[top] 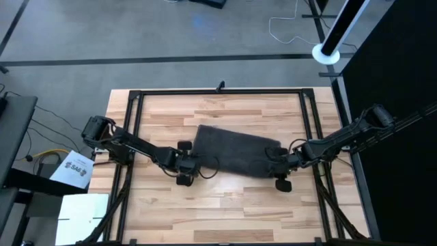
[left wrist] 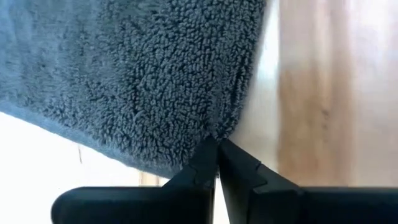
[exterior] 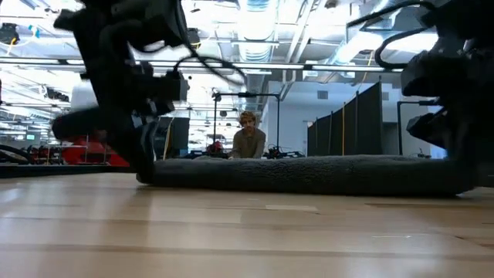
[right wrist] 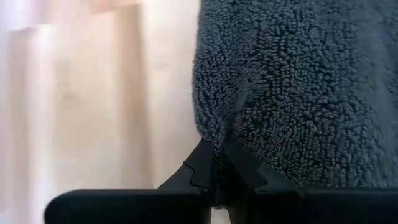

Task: Roll towel
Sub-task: Roll the black towel

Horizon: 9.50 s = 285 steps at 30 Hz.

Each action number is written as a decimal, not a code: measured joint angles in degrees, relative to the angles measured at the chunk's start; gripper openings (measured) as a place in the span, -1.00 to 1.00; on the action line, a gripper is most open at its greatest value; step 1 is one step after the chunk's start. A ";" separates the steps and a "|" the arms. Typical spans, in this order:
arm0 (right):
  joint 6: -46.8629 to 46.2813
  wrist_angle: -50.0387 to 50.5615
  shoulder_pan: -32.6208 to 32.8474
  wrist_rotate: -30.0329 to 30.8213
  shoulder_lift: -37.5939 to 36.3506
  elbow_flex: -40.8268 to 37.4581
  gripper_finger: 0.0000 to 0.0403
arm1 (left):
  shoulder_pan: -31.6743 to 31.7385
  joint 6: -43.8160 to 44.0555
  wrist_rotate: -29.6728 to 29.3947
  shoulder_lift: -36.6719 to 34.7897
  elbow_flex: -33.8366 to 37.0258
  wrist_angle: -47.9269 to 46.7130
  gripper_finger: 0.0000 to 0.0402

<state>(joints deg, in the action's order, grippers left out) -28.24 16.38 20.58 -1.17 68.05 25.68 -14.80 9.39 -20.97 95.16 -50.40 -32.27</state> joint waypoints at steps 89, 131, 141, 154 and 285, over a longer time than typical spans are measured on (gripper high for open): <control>-33.36 -24.81 -7.62 -31.07 -0.20 -10.25 -0.97 | 5.04 28.89 47.58 -15.95 15.47 24.86 -0.90; 23.68 -4.63 10.52 14.73 21.89 30.77 0.19 | 4.46 37.93 43.72 -15.93 18.42 27.80 -0.90; 11.29 19.40 10.29 25.58 51.97 62.52 0.27 | 3.12 36.50 43.72 -15.93 18.41 27.76 -0.90; -0.67 38.01 9.01 31.85 65.27 79.59 -0.03 | 3.07 32.24 43.75 -15.93 18.35 27.68 -0.90; 10.29 -11.52 -15.59 -41.49 52.63 51.69 -0.96 | 0.50 1.64 49.35 1.20 0.43 31.85 -0.91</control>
<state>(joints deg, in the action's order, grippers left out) -17.95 4.86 4.99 -42.66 120.68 77.37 -14.30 11.03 28.38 96.36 -49.97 -0.42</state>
